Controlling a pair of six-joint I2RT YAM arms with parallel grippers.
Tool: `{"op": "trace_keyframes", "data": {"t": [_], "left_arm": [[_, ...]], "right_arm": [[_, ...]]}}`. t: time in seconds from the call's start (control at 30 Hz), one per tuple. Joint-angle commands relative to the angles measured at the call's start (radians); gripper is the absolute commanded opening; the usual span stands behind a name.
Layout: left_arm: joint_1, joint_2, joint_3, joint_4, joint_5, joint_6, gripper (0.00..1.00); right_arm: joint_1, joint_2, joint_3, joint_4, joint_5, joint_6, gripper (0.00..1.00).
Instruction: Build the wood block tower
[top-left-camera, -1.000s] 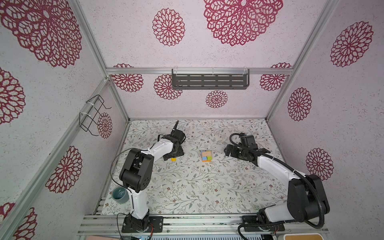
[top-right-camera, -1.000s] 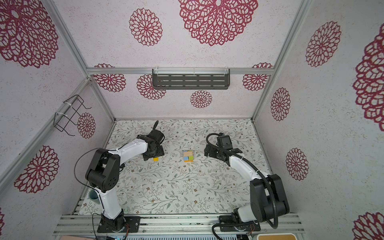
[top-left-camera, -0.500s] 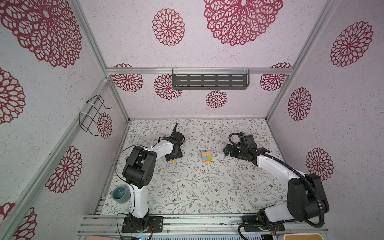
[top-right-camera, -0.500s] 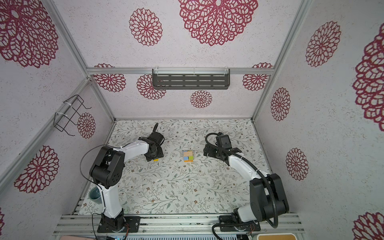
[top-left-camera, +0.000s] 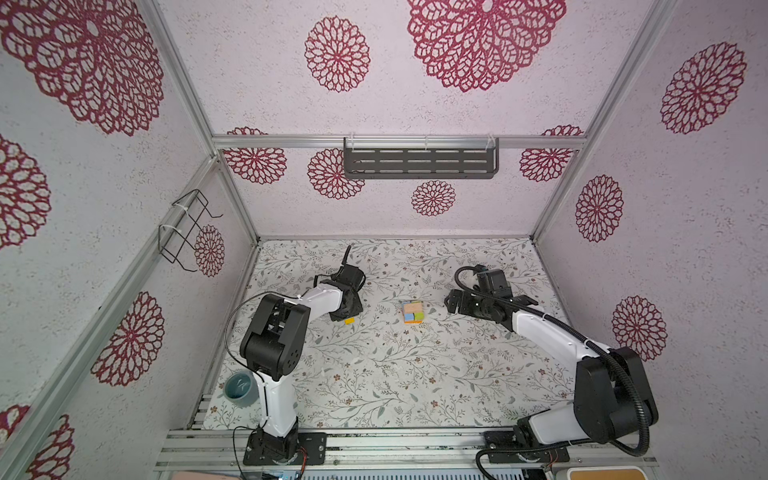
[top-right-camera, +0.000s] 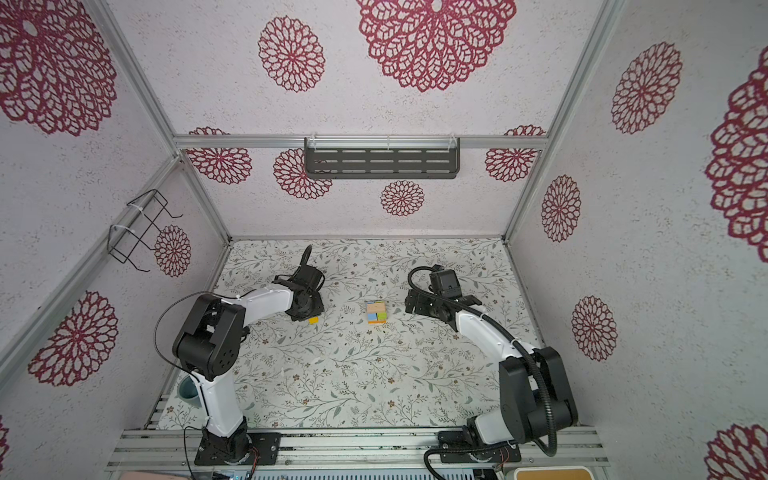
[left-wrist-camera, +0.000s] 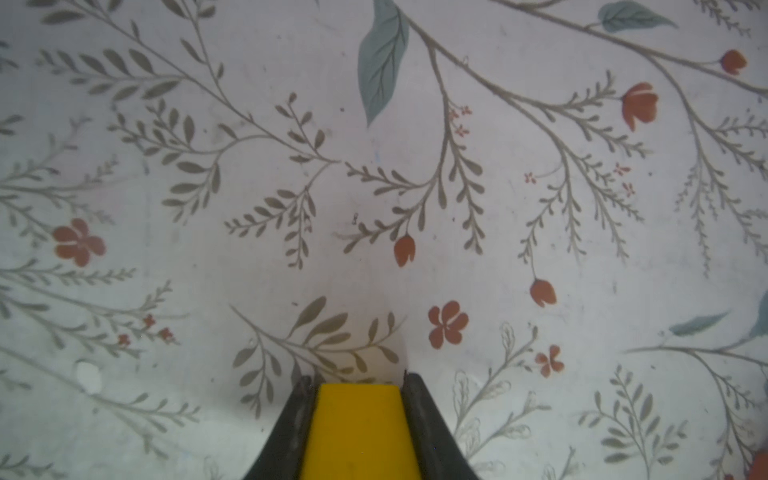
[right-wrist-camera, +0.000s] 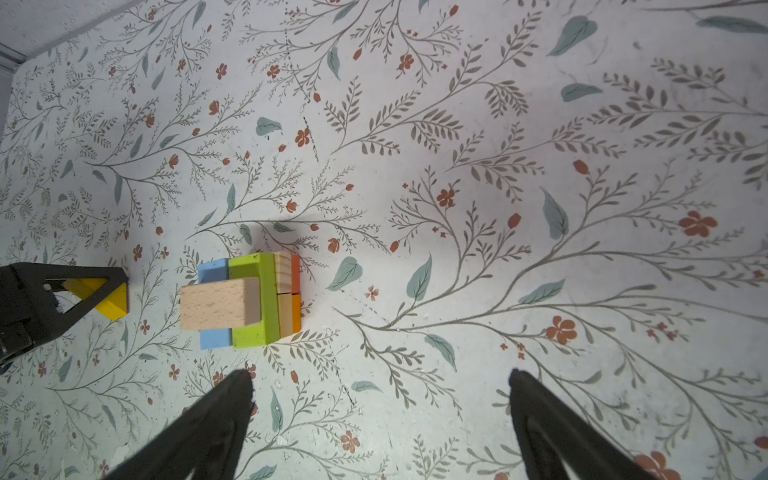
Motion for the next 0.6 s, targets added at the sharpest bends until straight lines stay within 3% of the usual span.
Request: {"op": "trace_keyframes", "data": {"t": [0.0, 0.2, 0.33, 0.57], "left_arm": [[0.006, -0.082, -0.039, 0.083, 0.106, 0.023, 0.02], [0.013, -0.196, -0.092, 0.24, 0.272, 0.074, 0.01], [0.03, -0.216, -0.114, 0.369, 0.455, 0.075, 0.0], [0.076, -0.133, -0.238, 0.798, 0.771, -0.11, 0.01]], "right_arm": [[0.004, -0.014, 0.045, 0.001, -0.047, -0.038, 0.99], [0.001, -0.014, 0.072, 0.021, -0.128, -0.052, 0.99], [0.0, -0.012, 0.094, 0.027, -0.147, -0.046, 0.99], [-0.003, -0.009, 0.103, 0.042, -0.188, -0.036, 0.99]]}}
